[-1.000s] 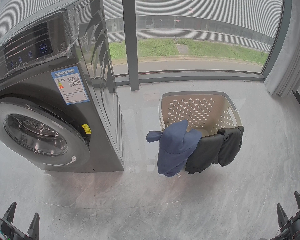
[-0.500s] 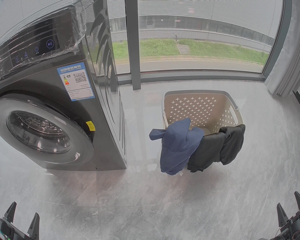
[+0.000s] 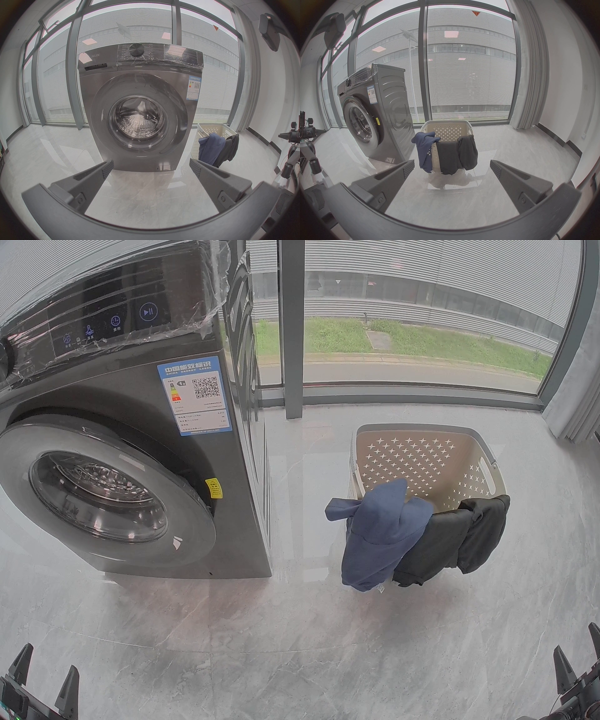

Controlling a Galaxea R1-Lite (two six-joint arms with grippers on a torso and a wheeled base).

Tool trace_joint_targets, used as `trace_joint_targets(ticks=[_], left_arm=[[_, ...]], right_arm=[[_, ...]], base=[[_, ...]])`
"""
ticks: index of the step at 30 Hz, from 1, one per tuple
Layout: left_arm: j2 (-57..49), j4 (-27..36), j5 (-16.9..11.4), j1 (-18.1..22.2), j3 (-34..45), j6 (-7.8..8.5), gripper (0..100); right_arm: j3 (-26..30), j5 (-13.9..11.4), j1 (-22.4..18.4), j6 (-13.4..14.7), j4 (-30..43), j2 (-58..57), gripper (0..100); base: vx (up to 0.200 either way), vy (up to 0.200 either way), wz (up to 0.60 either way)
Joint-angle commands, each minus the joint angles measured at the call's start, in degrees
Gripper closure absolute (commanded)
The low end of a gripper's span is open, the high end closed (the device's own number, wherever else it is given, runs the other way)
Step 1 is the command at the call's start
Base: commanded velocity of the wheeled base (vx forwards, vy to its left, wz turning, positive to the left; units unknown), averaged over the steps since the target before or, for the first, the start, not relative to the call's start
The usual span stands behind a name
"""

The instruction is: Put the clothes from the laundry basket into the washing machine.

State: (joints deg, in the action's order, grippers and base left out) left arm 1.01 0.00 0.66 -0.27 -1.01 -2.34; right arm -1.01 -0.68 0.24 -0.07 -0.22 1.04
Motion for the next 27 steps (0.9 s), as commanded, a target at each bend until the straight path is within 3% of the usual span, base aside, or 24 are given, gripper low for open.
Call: trace_joint_targets(ticks=[1,7,13,16,19,27], left_arm=[[-0.7,0.0,0.0,0.0,0.9,-0.03,0],[-0.7,0.0,0.1,0.0,0.9,-0.03,0],[-0.7,0.0,0.0,0.0,0.9,-0.03,0],[-0.7,0.0,0.1,0.0,0.9,-0.03,0],[-0.7,0.0,0.1,0.0,0.9,-0.03,0],[-0.7,0.0,0.1,0.0,0.9,-0.03,0]], right_arm=[[1.0,0.0,0.0,0.0,0.0,-1.0,0],[1.0,0.0,0.0,0.0,0.0,-1.0,0],[1.0,0.0,-0.1,-0.1,0.0,-1.0,0],[1.0,0.0,-0.1,0.0,0.0,-1.0,0],[1.0,0.0,0.0,0.0,0.0,-1.0,0],[1.0,0.0,0.0,0.0,0.0,-1.0,0]], base=[[0.000,0.200,0.00],[0.000,0.200,0.00],[0.000,0.000,0.00],[0.000,0.000,0.60],[0.000,0.200,0.60],[0.000,0.200,0.00]])
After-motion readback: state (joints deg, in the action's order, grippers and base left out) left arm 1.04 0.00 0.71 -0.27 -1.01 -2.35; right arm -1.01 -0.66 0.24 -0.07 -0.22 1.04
